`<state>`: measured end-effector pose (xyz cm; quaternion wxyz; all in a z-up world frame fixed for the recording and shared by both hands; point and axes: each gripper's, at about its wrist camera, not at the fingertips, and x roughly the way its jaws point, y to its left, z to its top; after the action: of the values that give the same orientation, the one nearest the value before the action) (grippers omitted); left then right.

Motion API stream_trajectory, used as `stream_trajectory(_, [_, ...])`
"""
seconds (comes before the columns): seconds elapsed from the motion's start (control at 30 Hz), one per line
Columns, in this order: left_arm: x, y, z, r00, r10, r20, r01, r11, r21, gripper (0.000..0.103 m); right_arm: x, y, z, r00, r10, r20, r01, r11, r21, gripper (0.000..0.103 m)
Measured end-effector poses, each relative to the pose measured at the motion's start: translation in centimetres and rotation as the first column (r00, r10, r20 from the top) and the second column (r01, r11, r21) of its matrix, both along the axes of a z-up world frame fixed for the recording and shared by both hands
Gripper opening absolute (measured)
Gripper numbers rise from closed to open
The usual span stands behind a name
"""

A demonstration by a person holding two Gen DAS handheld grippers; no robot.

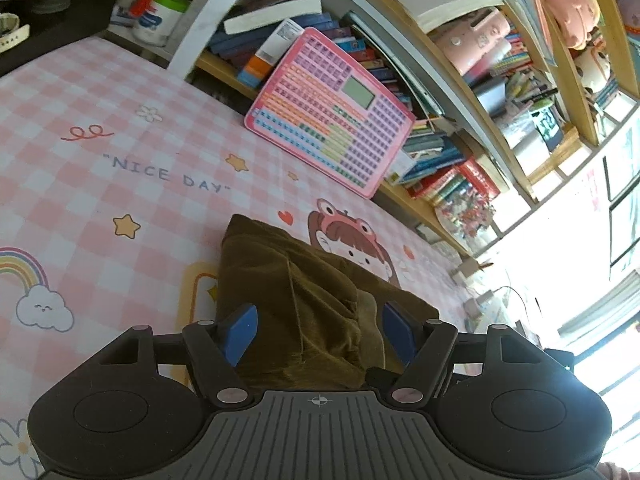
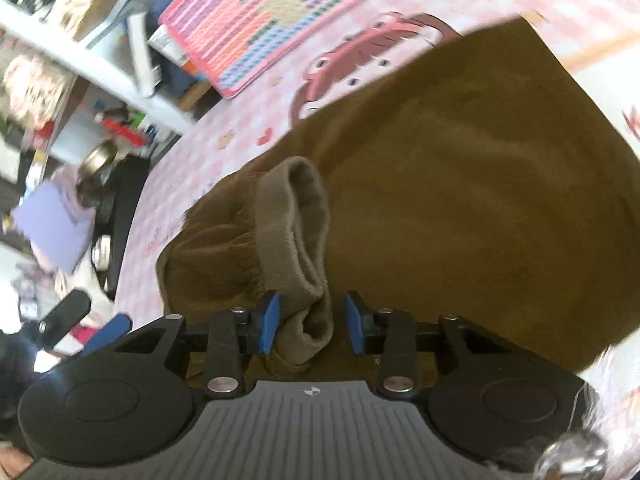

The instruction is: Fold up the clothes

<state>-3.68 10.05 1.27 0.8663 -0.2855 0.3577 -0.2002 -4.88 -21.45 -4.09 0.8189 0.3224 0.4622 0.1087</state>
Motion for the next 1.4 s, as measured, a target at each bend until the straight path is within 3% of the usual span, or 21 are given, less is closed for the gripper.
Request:
stream_trajectory(0.33, [0.1,0.1,-0.4,0.998,-0.063,-0.009,0.063,0.998,-0.019,0.071,-3.0,0.7,2.7,0.999,-0.030,0.032,0.034,0.992,-0.125,0.036])
stream_trajectory(0.53, [-0.3,-2.1,-0.4,0.991,-0.131,-0.034,0.134,0.983,0.124,0.071,-5.0,1.9,3.7,1.000,-0.007,0.030,0.017,0.946,-0.324,0.045])
stream_trajectory(0.67, [-0.7,-3.8,-0.9,0.983,-0.175,-0.058,0.182,0.970,0.158,0.073,-6.2,2.6,4.2,1.000,0.007,0.027,0.006,0.898,-0.440,0.056])
stream_trajectory(0.83, [-1.2,-5.8,-0.9,0.979,-0.192,-0.063,0.202,0.946,0.252,0.074,-6.6,2.7,4.5,1.000,0.018,0.025,-0.003,0.859,-0.512,0.066])
stream_trajectory(1.17, [-2.0,-7.4,-0.1,0.997,-0.060,-0.057,0.073,0.959,0.275,0.076,-4.6,0.8,4.7,0.990,0.132,0.050,-0.090,0.865,-0.494,0.071])
stream_trajectory(1.4, [-3.2,-11.4,0.2,0.991,0.118,-0.060,-0.092,0.941,0.327,0.077,-2.2,-2.0,4.9,0.944,0.319,0.088,-0.237,0.835,-0.497,0.072])
